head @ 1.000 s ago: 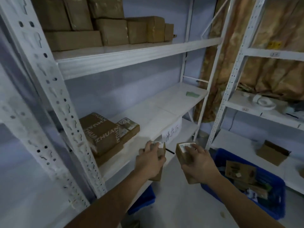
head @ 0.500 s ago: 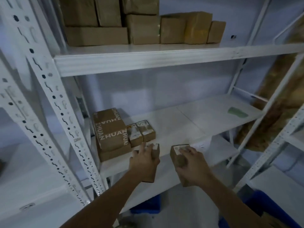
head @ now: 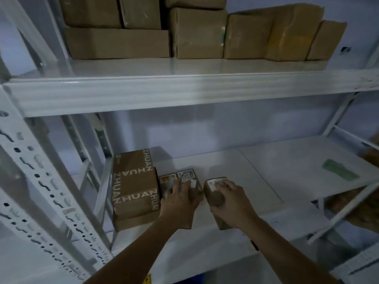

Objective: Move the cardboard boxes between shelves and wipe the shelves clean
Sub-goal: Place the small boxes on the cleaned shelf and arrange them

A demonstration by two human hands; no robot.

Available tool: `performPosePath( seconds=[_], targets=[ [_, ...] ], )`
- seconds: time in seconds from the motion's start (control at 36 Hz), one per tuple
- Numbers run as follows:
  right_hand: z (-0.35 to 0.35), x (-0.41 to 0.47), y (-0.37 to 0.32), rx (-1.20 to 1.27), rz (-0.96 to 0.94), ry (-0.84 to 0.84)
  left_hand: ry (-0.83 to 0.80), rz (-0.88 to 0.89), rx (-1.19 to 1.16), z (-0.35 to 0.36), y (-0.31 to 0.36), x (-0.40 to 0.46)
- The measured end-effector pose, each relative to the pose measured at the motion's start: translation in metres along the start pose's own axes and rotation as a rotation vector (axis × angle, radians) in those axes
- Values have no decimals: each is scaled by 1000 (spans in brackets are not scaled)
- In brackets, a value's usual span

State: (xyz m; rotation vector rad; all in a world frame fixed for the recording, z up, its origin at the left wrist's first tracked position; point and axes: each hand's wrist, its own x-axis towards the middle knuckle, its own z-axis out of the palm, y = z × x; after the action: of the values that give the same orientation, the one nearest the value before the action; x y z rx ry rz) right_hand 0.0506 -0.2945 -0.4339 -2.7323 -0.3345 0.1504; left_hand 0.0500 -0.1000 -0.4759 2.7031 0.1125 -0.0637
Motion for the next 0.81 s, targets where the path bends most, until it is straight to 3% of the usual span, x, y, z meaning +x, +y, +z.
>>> performPosePath(
  seconds=[0.19,0.31,0.81],
  targets=[
    [4,54,16,42,-95,-41,31,-75,-124,6,9,30],
    [4,82,27,40,-146,-67,27,-93,-7,13,6,53],
    [-5,148,46,73,-376,-169,168,-463,74,20,-3,103]
  ],
)
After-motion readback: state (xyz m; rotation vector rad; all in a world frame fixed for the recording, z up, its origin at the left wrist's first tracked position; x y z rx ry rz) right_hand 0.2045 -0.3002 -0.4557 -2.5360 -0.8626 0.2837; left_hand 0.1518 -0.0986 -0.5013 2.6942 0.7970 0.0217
